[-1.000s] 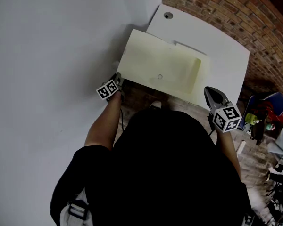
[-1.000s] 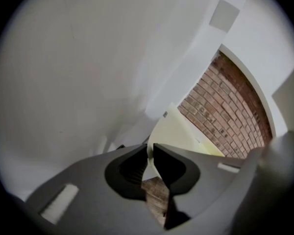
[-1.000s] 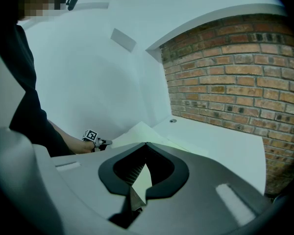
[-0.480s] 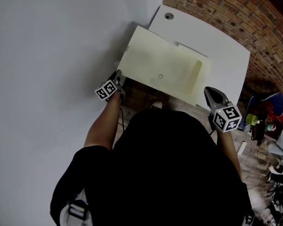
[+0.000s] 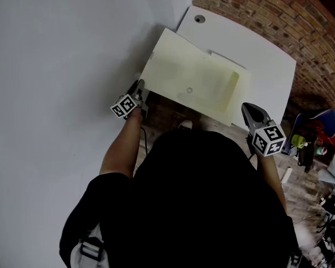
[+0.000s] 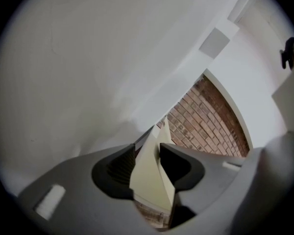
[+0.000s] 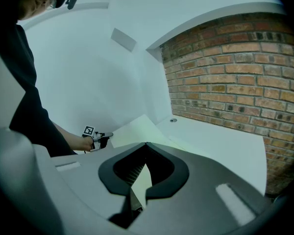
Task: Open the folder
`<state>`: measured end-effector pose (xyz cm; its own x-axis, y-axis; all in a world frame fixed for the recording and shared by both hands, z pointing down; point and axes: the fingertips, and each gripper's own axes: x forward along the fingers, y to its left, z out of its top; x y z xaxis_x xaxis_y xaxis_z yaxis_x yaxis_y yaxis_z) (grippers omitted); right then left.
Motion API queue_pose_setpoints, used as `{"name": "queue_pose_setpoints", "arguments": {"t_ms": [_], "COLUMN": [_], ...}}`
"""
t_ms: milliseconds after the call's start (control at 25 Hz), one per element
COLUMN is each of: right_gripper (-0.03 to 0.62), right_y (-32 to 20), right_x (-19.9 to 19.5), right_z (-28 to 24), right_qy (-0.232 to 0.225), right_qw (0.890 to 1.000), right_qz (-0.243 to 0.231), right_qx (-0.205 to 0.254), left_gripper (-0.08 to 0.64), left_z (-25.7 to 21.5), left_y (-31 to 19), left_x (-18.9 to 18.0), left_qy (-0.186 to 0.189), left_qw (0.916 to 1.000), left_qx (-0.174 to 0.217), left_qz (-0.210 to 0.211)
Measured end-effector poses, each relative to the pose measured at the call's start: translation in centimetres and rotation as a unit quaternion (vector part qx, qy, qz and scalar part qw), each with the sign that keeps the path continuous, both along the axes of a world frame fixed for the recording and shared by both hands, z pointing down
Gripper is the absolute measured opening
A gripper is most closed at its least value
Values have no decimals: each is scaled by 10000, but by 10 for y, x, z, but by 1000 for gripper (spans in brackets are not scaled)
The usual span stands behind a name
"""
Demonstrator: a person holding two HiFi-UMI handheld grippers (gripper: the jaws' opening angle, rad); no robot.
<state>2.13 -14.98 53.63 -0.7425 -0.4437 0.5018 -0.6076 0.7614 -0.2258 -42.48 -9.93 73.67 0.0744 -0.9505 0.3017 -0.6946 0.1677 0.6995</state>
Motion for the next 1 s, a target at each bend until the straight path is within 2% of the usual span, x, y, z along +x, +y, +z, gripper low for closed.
{"name": "queue_pose_setpoints", "arguments": {"t_ms": [240,1000], "right_gripper": [2,2], "right_y": [2,-1], "right_x": [-4,-4], "right_z": [1,0], "right_qy": [-8,53], "right_qw": [9999,9998], "right_qz": [-122,-214], "right_qx": [-20,17], "left_gripper": [123,126], "left_z": [-14,-75], "left_y": [-7,-36], "left_x": [-4,14], "left_qy": [-318,-580], "left_qw": [9994,9945], "left_qx": [151,778], "left_qz": [74,400]}}
